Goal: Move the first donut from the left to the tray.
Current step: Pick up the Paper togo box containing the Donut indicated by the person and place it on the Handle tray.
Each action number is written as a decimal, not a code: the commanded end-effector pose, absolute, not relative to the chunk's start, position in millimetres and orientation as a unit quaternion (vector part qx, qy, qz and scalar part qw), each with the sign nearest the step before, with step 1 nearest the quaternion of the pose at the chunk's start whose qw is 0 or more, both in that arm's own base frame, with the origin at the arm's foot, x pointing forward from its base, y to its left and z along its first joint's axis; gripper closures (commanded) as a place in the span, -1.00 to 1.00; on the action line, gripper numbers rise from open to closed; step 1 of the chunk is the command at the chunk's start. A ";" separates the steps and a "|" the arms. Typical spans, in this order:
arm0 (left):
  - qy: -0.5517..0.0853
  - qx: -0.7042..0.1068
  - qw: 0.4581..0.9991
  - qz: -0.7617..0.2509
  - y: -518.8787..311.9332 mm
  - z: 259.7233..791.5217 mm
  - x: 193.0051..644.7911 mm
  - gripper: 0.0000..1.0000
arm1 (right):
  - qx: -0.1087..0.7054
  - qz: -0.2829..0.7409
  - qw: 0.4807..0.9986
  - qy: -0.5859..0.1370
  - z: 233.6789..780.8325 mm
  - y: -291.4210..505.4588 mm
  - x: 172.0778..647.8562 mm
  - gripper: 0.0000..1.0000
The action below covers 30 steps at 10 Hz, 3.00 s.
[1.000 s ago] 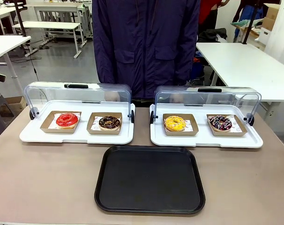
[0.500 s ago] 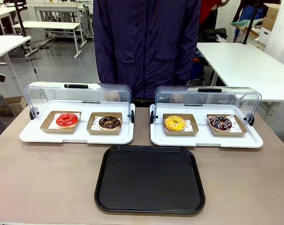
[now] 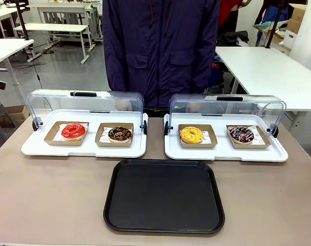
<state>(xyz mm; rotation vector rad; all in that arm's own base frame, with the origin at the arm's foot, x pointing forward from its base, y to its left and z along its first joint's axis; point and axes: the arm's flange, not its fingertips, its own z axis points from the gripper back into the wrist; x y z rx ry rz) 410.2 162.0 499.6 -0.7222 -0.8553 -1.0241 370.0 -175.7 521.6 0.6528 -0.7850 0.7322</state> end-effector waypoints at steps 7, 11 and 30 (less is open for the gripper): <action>-0.396 -0.330 0.716 -0.471 162.0 498.5 409.8 -1.00 | 0.306 0.351 0.799 -0.380 522.2 -177.0 372.5 -1.00; -0.396 -0.330 0.716 -0.471 162.0 498.5 409.8 -1.00 | 0.306 0.351 0.799 -0.380 522.2 -177.0 372.5 -1.00; -0.396 -0.330 0.716 -0.471 162.0 498.5 409.8 -1.00 | 0.306 0.351 0.799 -0.380 522.2 -177.0 372.5 -1.00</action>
